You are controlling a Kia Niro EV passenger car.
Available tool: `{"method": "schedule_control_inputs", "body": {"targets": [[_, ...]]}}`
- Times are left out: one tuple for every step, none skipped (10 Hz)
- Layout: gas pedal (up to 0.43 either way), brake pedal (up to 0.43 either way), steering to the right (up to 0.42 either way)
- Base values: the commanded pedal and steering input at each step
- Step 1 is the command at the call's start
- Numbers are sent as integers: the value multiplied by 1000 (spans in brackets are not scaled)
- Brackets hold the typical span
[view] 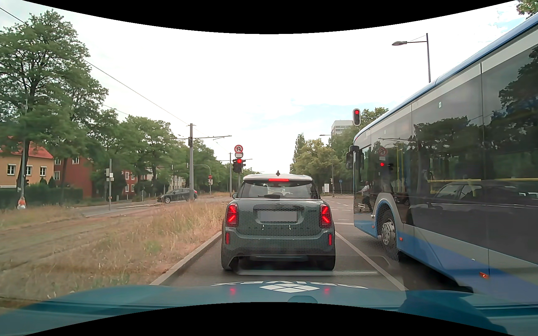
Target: Follow the waypoints while adhering to traffic rules and regulations
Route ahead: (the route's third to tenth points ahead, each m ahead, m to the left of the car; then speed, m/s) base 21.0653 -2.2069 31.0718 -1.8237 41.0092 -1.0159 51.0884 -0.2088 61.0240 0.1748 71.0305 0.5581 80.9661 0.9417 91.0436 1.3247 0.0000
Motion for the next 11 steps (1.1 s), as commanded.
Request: {"method": "schedule_control_inputs", "body": {"targets": [[0, 220, -1], [0, 220, -1], [0, 220, -1], [0, 220, -1], [0, 220, -1], [0, 220, -1], [0, 220, -1], [0, 220, -2], [0, 220, -2], [0, 220, -2], [0, 220, -2]]}}
